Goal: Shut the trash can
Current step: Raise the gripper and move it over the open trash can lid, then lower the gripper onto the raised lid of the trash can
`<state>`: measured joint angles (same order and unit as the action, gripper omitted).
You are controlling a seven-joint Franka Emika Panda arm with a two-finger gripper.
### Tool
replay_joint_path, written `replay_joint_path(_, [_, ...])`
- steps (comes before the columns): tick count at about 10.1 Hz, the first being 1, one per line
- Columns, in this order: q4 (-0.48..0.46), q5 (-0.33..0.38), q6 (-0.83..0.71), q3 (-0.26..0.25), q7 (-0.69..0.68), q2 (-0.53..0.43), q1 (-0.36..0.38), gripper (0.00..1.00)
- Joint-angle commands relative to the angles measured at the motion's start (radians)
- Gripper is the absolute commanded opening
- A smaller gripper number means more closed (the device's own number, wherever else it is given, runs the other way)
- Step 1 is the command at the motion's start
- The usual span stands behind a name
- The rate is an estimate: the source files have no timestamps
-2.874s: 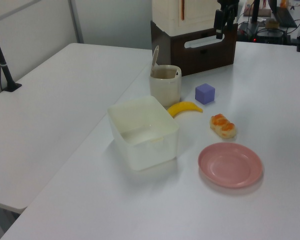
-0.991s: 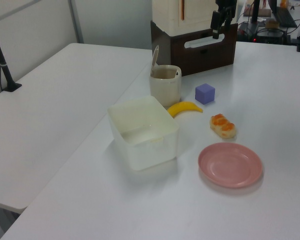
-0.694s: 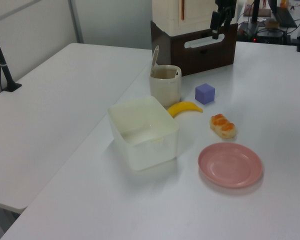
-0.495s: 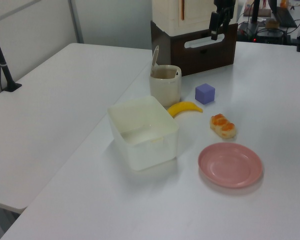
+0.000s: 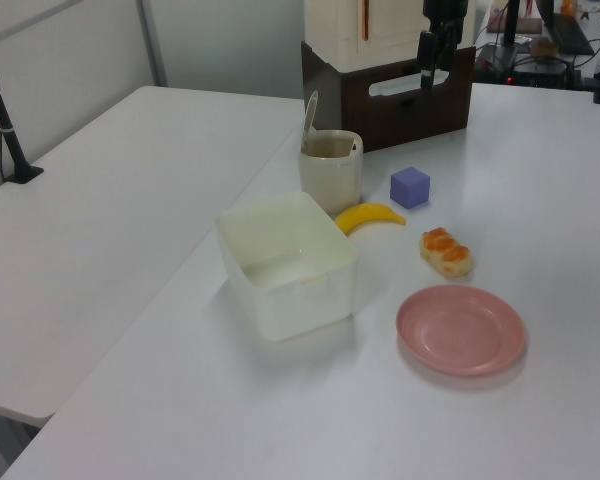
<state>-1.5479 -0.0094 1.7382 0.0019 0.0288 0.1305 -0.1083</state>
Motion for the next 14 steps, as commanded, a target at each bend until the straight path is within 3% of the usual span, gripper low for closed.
replay_joint_path(1, [-0.003, 0.026, -0.008, -0.008, -0.001, -0.003, 0.007, 1.0])
replay_joint_path(3, [-0.008, 0.029, 0.07, -0.008, -0.001, 0.004, 0.007, 0.97])
replay_joint_path(5, [-0.009, 0.061, 0.197, -0.008, -0.016, 0.034, 0.009, 0.26])
replay_joint_path(6, [-0.009, 0.081, 0.324, -0.008, -0.013, 0.072, 0.021, 0.0])
replay_joint_path(9, [0.0, 0.066, 0.735, -0.01, -0.012, 0.167, 0.085, 0.0])
replay_joint_path(10, [0.002, 0.059, 0.812, -0.01, -0.015, 0.181, 0.085, 0.0])
replay_joint_path(13, [0.159, 0.025, 0.94, -0.011, 0.008, 0.329, 0.085, 0.0])
replay_joint_path(14, [0.157, 0.023, 0.975, -0.011, 0.007, 0.348, 0.087, 0.0])
